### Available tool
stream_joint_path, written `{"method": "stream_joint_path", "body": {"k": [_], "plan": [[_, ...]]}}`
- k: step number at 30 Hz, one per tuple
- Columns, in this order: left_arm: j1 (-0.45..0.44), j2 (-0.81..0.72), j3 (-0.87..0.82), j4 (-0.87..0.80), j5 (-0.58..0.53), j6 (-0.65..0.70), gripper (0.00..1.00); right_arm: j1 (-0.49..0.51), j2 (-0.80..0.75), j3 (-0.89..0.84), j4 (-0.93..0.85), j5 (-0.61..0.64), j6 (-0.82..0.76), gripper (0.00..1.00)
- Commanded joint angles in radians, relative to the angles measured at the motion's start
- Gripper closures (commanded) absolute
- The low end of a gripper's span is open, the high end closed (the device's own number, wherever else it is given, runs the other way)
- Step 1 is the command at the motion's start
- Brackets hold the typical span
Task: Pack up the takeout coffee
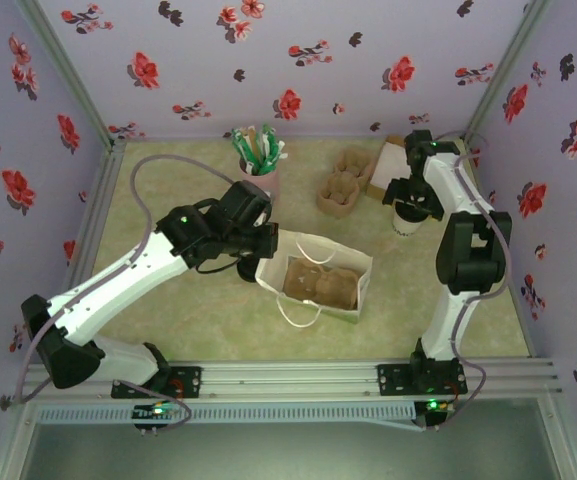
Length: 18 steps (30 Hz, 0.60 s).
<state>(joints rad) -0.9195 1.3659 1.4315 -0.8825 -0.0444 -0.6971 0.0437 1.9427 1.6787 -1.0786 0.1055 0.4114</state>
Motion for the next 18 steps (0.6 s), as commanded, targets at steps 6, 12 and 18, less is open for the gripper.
{"method": "stream_joint_path", "body": {"k": [6,12,18], "plan": [[0.007,0.033,0.017,-0.101,-0.002,0.022,1.0,-0.006,0.044,0.009,-0.006,-0.018,-0.01,0.01],[0.015,0.062,0.044,-0.134,0.012,0.014,1.0,-0.006,0.045,-0.016,0.01,-0.027,-0.011,0.03],[0.04,0.066,0.064,-0.156,0.024,-0.01,1.0,-0.005,0.024,-0.039,0.017,-0.03,-0.014,0.1]]}}
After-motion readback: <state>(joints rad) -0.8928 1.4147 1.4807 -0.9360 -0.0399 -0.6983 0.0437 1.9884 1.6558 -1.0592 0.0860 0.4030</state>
